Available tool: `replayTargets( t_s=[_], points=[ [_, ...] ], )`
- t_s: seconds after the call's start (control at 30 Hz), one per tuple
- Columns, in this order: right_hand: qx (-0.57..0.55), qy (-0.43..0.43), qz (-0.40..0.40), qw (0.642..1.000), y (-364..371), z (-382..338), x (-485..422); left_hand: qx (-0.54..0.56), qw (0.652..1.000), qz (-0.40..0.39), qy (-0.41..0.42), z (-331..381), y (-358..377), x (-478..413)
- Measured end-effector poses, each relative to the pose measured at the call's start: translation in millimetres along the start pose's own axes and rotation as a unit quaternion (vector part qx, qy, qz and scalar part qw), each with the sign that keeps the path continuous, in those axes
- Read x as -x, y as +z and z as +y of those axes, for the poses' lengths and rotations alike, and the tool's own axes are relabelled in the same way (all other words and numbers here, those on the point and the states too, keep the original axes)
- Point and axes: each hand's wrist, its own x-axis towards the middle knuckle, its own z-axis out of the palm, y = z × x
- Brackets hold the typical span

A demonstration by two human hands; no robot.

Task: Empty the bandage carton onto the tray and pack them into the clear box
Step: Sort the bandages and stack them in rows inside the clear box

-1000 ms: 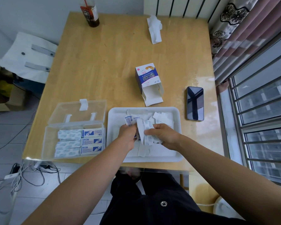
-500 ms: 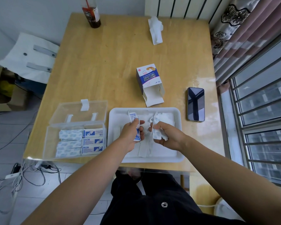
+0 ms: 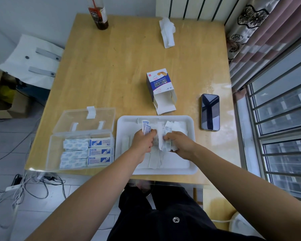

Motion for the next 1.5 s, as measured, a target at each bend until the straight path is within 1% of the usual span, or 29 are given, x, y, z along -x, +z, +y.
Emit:
replayTargets(
  t_s=[0.07,0.13,0.2,0.23,0.33,0.4,0.5,0.57,0.67,0.73,0.8,0.87,0.97,1.03,1.1,1.2,1.23,1.3,1.33,1.37,1.4,1.43,1.47,1.5],
  points=[
    [0.127,-0.019,0.037,0.991,1.3,-1.0,0.7,0.055,0.998,0.008,-0.038,-2.3,-5.4,-1.3],
    [0.235,-0.033,0.061,0.970,1.6,1.0,1.5,0.079,0.995,0.001,-0.063,-4.4,-10.4,-1.4],
    [0.276,-0.049,0.071,0.957,1.2,5.7,-0.5,0.068,0.995,-0.004,-0.073,-6.8,-15.0,-0.9],
    [0.276,-0.053,0.068,0.957,0.2,8.2,-2.2,0.056,0.995,-0.006,-0.077,-8.5,-16.7,-1.1],
    [0.210,-0.046,0.047,0.975,-1.7,11.5,-1.9,0.003,0.996,-0.009,-0.086,-13.5,-18.7,-2.0],
    [0.189,-0.052,0.035,0.980,-1.1,9.9,-0.4,-0.010,0.997,-0.024,-0.077,-15.6,-16.9,-1.8],
    [0.220,-0.064,0.010,0.973,3.1,7.9,2.3,0.003,0.997,-0.060,-0.048,-15.2,-10.4,-0.6],
    [0.248,-0.067,-0.020,0.966,5.8,8.2,4.6,0.002,0.998,-0.066,-0.013,-13.4,-4.8,0.4],
    [0.231,-0.074,-0.068,0.968,9.3,8.9,6.5,0.011,0.998,-0.064,0.027,-10.2,-0.8,1.3],
    [0.196,-0.071,-0.111,0.972,10.2,8.2,5.6,-0.009,0.997,-0.057,0.043,-8.7,-2.3,1.3],
    [0.135,-0.053,-0.150,0.978,11.0,7.5,5.9,-0.038,0.997,-0.049,0.048,-7.5,-1.7,1.4],
    [0.064,-0.021,-0.168,0.983,12.5,7.2,7.1,-0.054,0.997,-0.032,0.053,-7.3,-0.3,0.4],
    [-0.038,0.030,-0.191,0.980,11.4,6.7,5.6,-0.097,0.993,0.023,0.070,-11.0,0.9,-4.9],
    [-0.060,0.039,-0.215,0.974,11.4,4.1,6.3,-0.093,0.993,0.034,0.066,-13.3,1.3,-6.8],
    [-0.021,0.014,-0.198,0.980,11.7,2.5,7.1,-0.088,0.994,0.035,0.053,-14.8,2.2,-7.8],
    [0.030,-0.020,-0.116,0.993,8.4,3.6,3.6,-0.073,0.996,0.030,0.052,-15.9,3.0,-10.1],
    [0.037,-0.031,-0.083,0.995,5.7,4.4,1.2,-0.076,0.995,0.041,0.054,-16.2,2.2,-11.2],
    [0.016,-0.064,-0.020,0.998,0.1,5.6,-3.3,-0.103,0.988,0.098,0.052,-14.8,-1.4,-11.6],
    [0.000,-0.084,0.004,0.996,-2.7,5.8,-5.2,-0.105,0.984,0.136,0.037,-14.3,-3.8,-12.3],
    [-0.007,-0.102,0.017,0.995,-4.3,5.7,-5.3,-0.085,0.983,0.162,0.003,-13.3,-6.1,-12.1],
    [0.005,-0.114,0.025,0.993,-5.5,6.3,-5.2,-0.042,0.985,0.164,-0.034,-12.8,-7.9,-11.6],
    [0.030,-0.120,0.026,0.992,-5.3,6.6,-3.8,0.008,0.987,0.149,-0.055,-11.4,-8.5,-11.2],
    [0.061,-0.119,0.022,0.991,-4.5,7.1,-1.8,0.039,0.989,0.129,-0.059,-9.4,-7.7,-10.4],
    [0.080,-0.112,0.005,0.990,-3.9,7.8,-0.4,0.042,0.992,0.110,-0.051,-7.6,-5.8,-9.1]
  ],
)
